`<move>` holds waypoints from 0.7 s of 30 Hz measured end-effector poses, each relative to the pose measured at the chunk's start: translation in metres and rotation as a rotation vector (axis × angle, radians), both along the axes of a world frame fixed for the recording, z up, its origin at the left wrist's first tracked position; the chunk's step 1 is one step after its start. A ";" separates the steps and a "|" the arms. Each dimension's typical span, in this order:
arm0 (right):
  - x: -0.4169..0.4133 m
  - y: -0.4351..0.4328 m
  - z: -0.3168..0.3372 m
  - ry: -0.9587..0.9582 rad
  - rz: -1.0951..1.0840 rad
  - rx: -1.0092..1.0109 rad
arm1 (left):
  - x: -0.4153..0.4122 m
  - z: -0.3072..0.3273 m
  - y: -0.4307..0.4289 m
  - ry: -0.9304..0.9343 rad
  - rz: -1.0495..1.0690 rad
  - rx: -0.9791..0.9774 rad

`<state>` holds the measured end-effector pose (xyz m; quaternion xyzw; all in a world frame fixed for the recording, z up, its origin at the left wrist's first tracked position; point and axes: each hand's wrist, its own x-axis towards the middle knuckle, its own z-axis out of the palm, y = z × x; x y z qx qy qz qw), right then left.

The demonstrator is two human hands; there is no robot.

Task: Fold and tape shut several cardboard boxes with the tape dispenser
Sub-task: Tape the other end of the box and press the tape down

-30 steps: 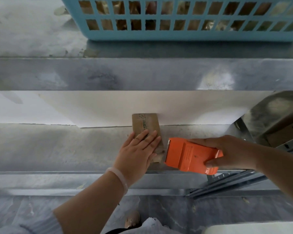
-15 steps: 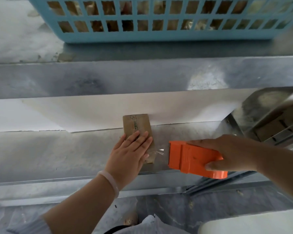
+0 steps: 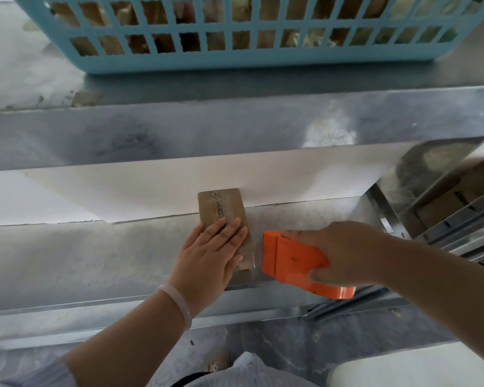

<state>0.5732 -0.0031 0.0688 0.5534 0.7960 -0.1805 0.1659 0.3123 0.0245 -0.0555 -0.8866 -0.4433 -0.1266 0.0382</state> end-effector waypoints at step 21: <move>-0.042 0.007 -0.021 0.292 -0.287 -0.105 | 0.001 -0.009 0.004 -0.098 -0.023 0.056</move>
